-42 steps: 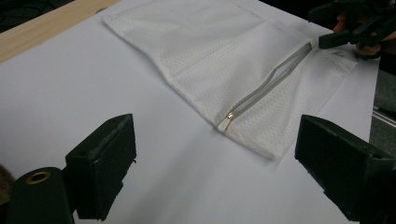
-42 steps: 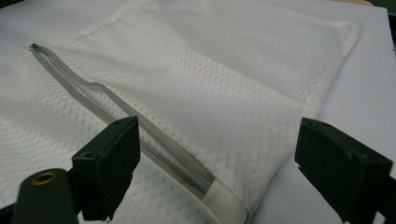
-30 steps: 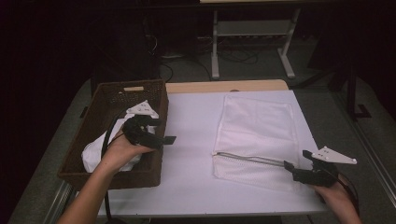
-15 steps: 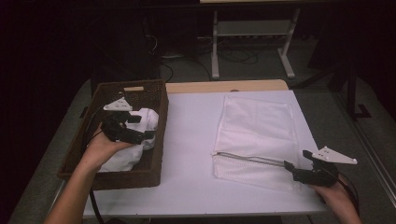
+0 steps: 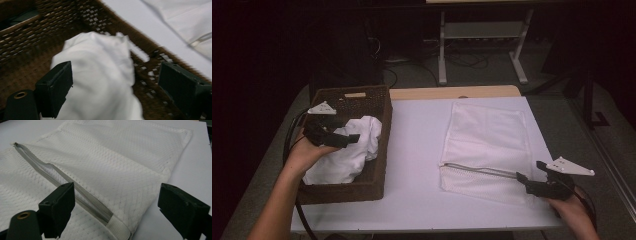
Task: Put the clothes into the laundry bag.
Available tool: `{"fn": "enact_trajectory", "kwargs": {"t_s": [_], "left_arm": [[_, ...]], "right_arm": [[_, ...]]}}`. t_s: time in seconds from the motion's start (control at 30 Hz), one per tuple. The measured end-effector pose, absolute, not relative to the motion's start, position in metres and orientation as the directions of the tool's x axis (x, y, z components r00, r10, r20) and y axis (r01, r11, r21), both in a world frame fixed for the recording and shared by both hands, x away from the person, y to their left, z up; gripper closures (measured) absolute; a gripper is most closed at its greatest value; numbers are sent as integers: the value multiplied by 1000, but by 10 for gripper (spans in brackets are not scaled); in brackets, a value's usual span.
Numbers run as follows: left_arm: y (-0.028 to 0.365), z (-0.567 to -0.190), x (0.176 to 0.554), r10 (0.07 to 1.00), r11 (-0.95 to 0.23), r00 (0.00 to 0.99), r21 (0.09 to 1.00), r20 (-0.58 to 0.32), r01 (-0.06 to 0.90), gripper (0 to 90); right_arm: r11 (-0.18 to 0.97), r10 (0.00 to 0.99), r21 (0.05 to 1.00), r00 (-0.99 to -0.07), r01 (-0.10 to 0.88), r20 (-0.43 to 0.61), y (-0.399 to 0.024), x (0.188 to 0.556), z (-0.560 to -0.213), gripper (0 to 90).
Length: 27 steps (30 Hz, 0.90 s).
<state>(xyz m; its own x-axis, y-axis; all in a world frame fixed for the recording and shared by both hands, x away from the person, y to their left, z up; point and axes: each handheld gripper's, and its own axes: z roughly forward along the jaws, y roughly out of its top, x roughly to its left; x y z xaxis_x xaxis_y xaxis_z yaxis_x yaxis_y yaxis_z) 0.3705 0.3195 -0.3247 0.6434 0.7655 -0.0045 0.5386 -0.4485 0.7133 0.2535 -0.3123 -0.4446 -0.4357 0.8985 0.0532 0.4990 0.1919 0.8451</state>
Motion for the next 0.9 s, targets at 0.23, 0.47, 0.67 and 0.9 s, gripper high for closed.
{"fn": "enact_trajectory", "kwargs": {"t_s": [0.23,0.47,0.67,0.9], "left_arm": [[331,-336,386,779,-451,627,684,-13,574,122],[336,-349,394,783,-464,621,642,-25,610,121],[340,-355,397,782,-455,621,635,-51,625,119],[339,-367,398,771,-483,635,600,-56,638,117]], "right_arm": [[191,900,844,-433,501,54,-313,253,-445,138],[194,898,843,-436,502,53,-313,254,-445,138],[197,897,842,-439,502,52,-313,254,-446,138],[198,896,842,-440,502,51,-313,253,-446,138]]}}
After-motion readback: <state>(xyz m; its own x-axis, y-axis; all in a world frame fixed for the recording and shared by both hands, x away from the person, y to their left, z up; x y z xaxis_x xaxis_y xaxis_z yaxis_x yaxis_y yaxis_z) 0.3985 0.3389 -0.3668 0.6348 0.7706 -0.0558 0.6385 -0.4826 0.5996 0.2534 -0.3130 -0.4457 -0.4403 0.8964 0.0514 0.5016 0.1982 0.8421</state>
